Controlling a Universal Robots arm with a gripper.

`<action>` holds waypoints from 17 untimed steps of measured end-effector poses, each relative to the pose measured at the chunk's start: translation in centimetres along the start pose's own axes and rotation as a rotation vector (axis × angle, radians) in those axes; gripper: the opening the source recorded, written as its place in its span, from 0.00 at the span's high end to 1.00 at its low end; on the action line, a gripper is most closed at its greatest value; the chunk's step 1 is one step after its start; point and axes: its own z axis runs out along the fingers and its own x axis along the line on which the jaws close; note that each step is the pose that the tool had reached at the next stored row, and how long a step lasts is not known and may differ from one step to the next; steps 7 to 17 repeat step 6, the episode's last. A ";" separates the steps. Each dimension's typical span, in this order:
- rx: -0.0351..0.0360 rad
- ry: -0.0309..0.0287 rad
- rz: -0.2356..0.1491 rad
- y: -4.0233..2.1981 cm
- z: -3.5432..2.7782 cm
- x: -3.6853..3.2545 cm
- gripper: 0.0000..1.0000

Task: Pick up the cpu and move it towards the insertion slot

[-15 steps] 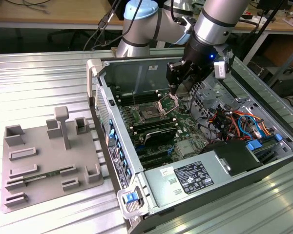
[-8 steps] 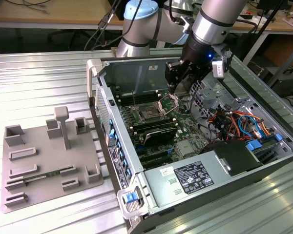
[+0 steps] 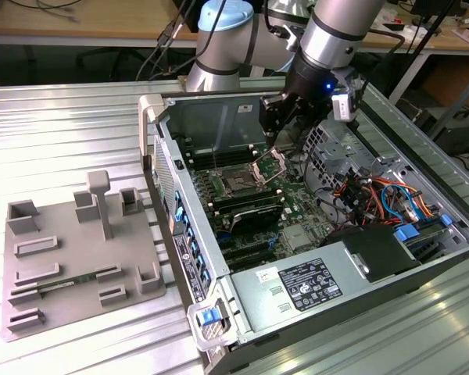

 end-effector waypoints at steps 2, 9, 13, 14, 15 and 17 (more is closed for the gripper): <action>-0.0001 -0.0001 0.000 0.01 0.01 0.00 0.45; -0.0001 -0.0001 0.000 0.03 0.01 0.00 0.45; -0.0001 -0.0001 0.000 0.03 0.01 0.00 0.45; -0.0001 -0.0001 0.000 0.03 0.01 0.00 0.45; -0.0001 -0.0001 0.000 0.03 0.01 0.00 0.45; -0.0001 -0.0001 0.000 0.03 0.01 0.00 0.45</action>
